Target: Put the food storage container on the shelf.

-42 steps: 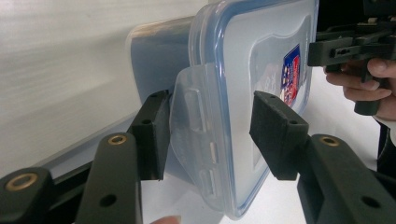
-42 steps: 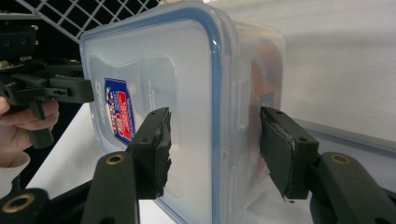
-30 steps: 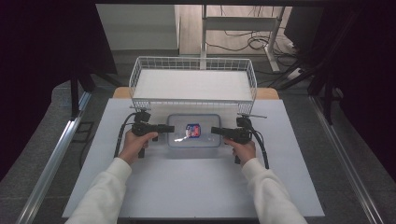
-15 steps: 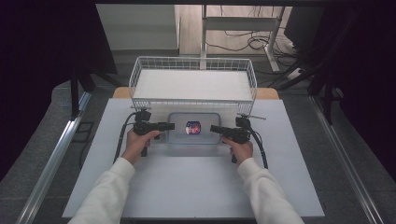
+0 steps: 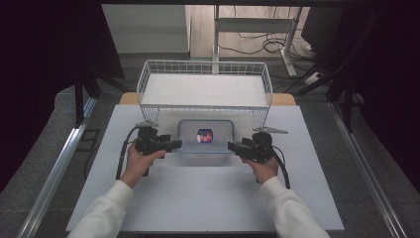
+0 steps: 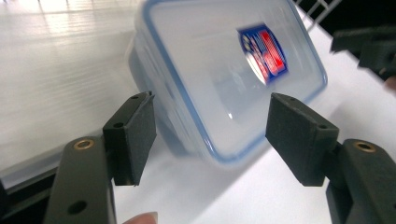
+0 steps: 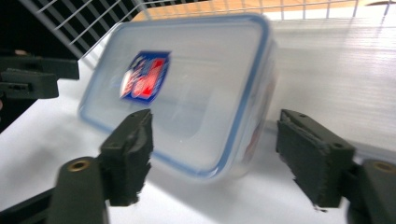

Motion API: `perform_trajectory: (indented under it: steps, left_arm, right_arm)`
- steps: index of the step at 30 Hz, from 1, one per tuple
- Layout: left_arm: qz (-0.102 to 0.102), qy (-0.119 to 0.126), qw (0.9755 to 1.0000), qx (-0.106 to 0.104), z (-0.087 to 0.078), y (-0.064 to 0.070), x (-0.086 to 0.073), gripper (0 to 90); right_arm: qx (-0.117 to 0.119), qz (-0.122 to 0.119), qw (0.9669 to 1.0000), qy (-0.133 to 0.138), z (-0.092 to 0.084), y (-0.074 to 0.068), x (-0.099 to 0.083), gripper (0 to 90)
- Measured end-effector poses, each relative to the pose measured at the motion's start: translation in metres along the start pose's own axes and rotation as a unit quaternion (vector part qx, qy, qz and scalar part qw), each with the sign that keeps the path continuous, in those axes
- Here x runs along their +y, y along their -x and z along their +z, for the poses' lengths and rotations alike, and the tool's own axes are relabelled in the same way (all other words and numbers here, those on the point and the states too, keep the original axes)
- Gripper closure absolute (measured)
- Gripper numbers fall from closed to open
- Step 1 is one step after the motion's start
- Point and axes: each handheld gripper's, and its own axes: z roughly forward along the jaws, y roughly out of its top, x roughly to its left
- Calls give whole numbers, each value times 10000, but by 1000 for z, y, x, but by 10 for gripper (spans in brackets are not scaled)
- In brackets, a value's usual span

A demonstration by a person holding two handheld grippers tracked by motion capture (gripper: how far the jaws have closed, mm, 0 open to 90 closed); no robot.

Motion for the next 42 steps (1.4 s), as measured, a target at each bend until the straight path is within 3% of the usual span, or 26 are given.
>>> perform_trajectory:
  steps: [2,5,8,11,17,23,29,32,35,42]
  left_arm:
    - [223,-27,9997,90,-8,11,-7,330]
    - [306,-61,9995,45,-16,20,-17,326]
    - [314,-140,9994,7,-22,26,-29,326]
    - [390,-229,9990,-10,-29,32,-40,316]
    - [474,-344,9983,2,-44,43,-61,305]
    - [630,-415,9971,27,-56,53,-76,308]
    - [678,-486,9965,59,-62,58,-87,300]
    - [655,-507,9965,55,-61,57,-88,299]
    - [627,-563,9964,42,-59,56,-89,298]
    - [678,-629,9957,108,-57,55,-90,294]
  right_arm:
    - [72,-126,9999,-25,-5,-3,-3,351]
    - [137,-567,9982,-127,-16,-13,-12,428]
    - [88,-981,9948,-258,-25,-20,-22,468]
    - [4,-1427,9892,-344,-34,-28,-34,525]
    - [65,-1798,9822,-542,-34,-41,-45,716]
    - [158,-2057,9757,-744,-19,-56,-47,867]
    - [135,-2271,9695,-906,2,-69,-49,885]
    - [129,-2259,9691,-980,14,-71,-48,885]
    - [137,-2041,9733,-1039,30,-71,-44,885]
    - [-69,-2128,9705,-1133,56,-72,-41,886]
